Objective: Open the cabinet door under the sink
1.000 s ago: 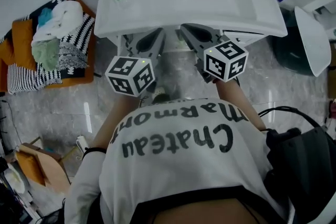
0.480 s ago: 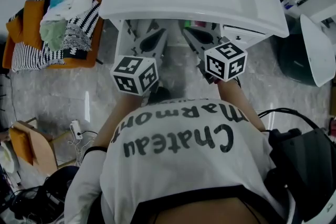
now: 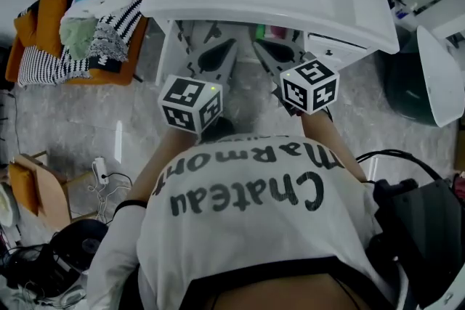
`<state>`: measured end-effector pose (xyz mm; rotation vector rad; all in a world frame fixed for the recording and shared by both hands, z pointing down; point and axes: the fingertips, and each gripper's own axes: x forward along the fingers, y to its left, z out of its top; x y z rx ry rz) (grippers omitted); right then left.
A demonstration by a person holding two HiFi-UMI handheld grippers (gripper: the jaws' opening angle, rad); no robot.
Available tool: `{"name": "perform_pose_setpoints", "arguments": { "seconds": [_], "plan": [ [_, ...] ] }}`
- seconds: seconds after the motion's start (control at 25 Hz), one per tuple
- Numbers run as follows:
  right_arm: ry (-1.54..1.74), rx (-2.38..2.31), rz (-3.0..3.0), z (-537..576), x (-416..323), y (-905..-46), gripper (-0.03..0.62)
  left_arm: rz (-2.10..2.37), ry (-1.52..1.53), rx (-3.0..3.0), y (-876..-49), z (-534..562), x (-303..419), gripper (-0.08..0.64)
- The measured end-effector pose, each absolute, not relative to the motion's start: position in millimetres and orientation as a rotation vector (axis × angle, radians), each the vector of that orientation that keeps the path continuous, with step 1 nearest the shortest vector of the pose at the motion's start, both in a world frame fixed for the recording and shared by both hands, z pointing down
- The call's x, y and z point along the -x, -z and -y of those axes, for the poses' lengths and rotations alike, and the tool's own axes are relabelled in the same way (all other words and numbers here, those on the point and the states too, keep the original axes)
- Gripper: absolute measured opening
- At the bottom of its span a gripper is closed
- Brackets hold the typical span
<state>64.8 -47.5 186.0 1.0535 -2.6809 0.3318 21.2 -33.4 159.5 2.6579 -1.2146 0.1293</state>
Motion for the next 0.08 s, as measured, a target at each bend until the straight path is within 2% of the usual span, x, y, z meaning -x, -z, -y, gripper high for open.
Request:
{"name": "perform_pose_setpoints", "arguments": {
  "seconds": [0.08],
  "plan": [
    [-0.314, -1.048, 2.672, 44.4, -64.7, -187.1, 0.011, 1.219, -0.121, -2.649, -158.9, 31.2, -20.9, 0.012]
  ]
}}
